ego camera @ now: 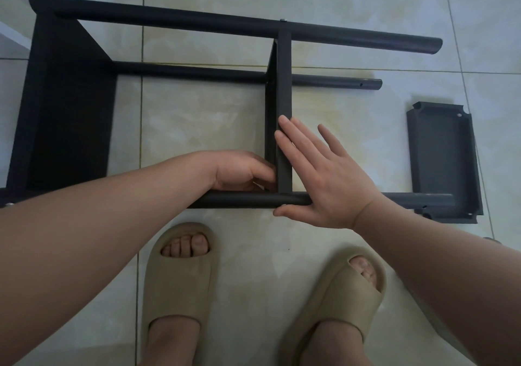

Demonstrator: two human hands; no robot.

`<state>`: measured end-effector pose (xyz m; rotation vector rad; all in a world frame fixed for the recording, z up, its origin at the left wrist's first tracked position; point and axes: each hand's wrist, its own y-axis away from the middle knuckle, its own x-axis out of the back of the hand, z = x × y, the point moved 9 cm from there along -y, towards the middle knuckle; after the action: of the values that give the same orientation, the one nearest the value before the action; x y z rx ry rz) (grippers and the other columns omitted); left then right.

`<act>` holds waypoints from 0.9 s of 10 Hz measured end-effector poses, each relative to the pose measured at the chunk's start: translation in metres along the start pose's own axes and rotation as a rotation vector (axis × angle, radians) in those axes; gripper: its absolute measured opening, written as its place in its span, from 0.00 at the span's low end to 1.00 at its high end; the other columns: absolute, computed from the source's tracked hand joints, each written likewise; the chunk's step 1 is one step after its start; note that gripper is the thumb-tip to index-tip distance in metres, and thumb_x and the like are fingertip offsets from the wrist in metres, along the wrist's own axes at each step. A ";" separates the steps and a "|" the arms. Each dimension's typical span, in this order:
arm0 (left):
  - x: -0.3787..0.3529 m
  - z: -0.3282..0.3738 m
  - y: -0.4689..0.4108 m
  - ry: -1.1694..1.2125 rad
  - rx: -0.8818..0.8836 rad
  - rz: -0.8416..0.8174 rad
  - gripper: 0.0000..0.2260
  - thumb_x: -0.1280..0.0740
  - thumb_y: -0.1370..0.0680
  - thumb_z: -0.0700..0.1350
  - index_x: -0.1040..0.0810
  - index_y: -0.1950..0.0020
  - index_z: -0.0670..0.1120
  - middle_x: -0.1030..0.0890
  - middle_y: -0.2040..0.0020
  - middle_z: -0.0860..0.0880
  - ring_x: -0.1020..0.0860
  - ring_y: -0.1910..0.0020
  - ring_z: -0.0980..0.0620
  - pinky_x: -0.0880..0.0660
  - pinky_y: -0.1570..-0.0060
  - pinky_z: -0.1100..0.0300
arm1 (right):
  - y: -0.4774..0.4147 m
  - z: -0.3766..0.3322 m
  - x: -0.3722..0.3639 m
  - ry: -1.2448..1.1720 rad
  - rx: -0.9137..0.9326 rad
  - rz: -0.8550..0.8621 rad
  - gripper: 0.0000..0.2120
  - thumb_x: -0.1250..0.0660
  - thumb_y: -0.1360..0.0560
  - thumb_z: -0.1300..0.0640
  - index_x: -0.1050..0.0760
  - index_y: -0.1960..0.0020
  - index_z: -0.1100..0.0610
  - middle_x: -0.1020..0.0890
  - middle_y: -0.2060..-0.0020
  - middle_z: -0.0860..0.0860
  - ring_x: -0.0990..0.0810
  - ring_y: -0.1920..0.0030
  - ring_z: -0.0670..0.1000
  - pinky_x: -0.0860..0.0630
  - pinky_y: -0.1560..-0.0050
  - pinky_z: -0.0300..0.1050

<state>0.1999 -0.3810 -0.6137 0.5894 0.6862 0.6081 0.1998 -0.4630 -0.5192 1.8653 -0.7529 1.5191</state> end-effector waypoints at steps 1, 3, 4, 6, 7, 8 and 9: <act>0.004 -0.002 -0.001 -0.016 -0.004 0.044 0.08 0.38 0.21 0.31 0.22 0.45 0.32 0.17 0.59 0.43 0.17 0.63 0.51 0.21 0.61 0.62 | 0.000 0.000 0.000 -0.002 0.000 0.000 0.51 0.44 0.26 0.26 0.46 0.19 0.64 0.48 0.18 0.58 0.49 0.18 0.57 0.45 0.22 0.65; -0.002 0.003 -0.001 0.062 -0.025 -0.007 0.06 0.37 0.25 0.29 0.24 0.56 0.39 0.19 0.67 0.46 0.19 0.69 0.53 0.24 0.67 0.63 | 0.000 0.000 0.000 0.003 -0.002 -0.007 0.51 0.44 0.26 0.26 0.46 0.19 0.64 0.48 0.18 0.58 0.50 0.18 0.57 0.45 0.22 0.65; -0.005 0.003 0.000 0.077 -0.007 -0.033 0.08 0.40 0.21 0.31 0.22 0.53 0.39 0.17 0.64 0.47 0.17 0.65 0.52 0.22 0.64 0.62 | 0.000 0.000 -0.001 0.003 -0.002 -0.008 0.51 0.44 0.26 0.26 0.46 0.19 0.63 0.49 0.18 0.58 0.50 0.18 0.57 0.45 0.22 0.65; 0.011 -0.001 -0.001 -0.132 0.006 0.113 0.10 0.35 0.22 0.33 0.21 0.43 0.30 0.19 0.58 0.40 0.20 0.60 0.46 0.24 0.54 0.56 | 0.000 0.001 -0.001 0.008 -0.001 -0.007 0.51 0.44 0.26 0.26 0.47 0.19 0.64 0.49 0.18 0.58 0.50 0.18 0.57 0.45 0.22 0.65; 0.010 0.000 -0.001 -0.103 -0.008 0.103 0.06 0.36 0.22 0.31 0.21 0.48 0.33 0.22 0.61 0.41 0.22 0.64 0.48 0.25 0.58 0.58 | 0.000 0.001 0.000 0.006 -0.001 0.005 0.51 0.43 0.26 0.26 0.46 0.19 0.64 0.48 0.18 0.58 0.49 0.18 0.57 0.44 0.22 0.65; 0.003 0.000 -0.001 0.012 -0.005 0.035 0.06 0.39 0.22 0.28 0.23 0.52 0.35 0.20 0.65 0.44 0.19 0.68 0.52 0.23 0.65 0.62 | 0.000 0.000 0.000 0.005 0.001 0.009 0.51 0.44 0.26 0.26 0.46 0.19 0.64 0.48 0.18 0.58 0.49 0.18 0.57 0.44 0.22 0.64; -0.004 0.000 -0.001 0.087 0.003 -0.039 0.09 0.41 0.22 0.29 0.24 0.54 0.39 0.18 0.63 0.46 0.18 0.65 0.51 0.22 0.62 0.61 | 0.000 0.001 0.000 0.003 0.000 0.008 0.51 0.44 0.26 0.26 0.46 0.19 0.63 0.48 0.18 0.58 0.49 0.18 0.57 0.44 0.22 0.64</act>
<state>0.1976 -0.3848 -0.6126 0.5538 0.7790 0.5991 0.2001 -0.4635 -0.5191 1.8621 -0.7596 1.5264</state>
